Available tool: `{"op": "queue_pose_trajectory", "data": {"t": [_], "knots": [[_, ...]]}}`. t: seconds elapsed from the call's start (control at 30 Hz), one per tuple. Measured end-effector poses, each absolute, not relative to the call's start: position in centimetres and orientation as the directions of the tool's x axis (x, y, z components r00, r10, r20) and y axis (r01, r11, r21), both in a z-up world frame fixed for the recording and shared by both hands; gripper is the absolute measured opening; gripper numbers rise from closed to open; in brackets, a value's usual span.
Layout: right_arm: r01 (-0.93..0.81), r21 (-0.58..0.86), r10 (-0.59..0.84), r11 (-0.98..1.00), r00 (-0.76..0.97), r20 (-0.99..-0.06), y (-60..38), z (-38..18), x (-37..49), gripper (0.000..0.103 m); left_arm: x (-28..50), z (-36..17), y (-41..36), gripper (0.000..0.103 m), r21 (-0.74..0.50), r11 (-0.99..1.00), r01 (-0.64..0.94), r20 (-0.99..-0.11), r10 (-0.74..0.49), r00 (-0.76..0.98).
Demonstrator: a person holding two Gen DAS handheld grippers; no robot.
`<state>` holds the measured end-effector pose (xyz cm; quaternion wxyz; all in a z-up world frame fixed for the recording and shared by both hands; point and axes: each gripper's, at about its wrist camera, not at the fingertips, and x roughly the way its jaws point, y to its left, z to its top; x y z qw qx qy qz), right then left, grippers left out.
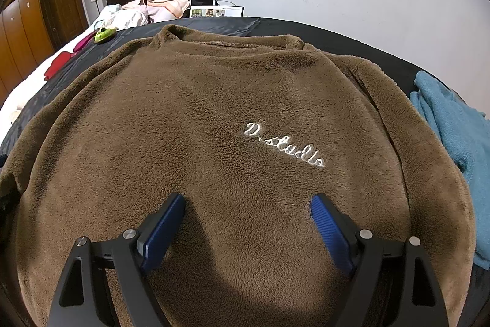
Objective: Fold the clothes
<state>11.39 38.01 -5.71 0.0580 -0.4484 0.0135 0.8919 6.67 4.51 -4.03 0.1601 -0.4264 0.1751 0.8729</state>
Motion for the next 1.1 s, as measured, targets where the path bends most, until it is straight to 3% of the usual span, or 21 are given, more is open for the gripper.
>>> {"op": "queue_pose_trajectory", "data": {"t": [0.43, 0.7, 0.83, 1.1], "knots": [[-0.116, -0.027, 0.091, -0.993, -0.589, -0.803, 37.8, -5.7, 11.3, 0.088, -2.0, -2.8, -4.9, 0.093, 0.292, -0.952, -0.095, -0.731, -0.158, -0.664], [-0.111, -0.026, 0.086, -0.994, -0.586, -0.806, 38.1, -5.8, 11.3, 0.093, -5.1, -3.7, -4.9, 0.094, 0.372, -0.923, -0.102, -0.725, -0.221, -0.652], [-0.106, -0.021, 0.08, -0.994, -0.585, -0.807, 38.2, -5.8, 11.2, 0.095, -5.5, -3.4, -5.4, 0.094, 0.343, -0.928, -0.147, -0.761, -0.183, -0.622], [-0.091, -0.014, 0.064, -0.996, -0.58, -0.812, 38.2, -6.0, 11.2, 0.102, -3.2, -0.5, -9.0, 0.095, 0.059, -0.979, -0.197, -0.829, 0.062, -0.556]]}}
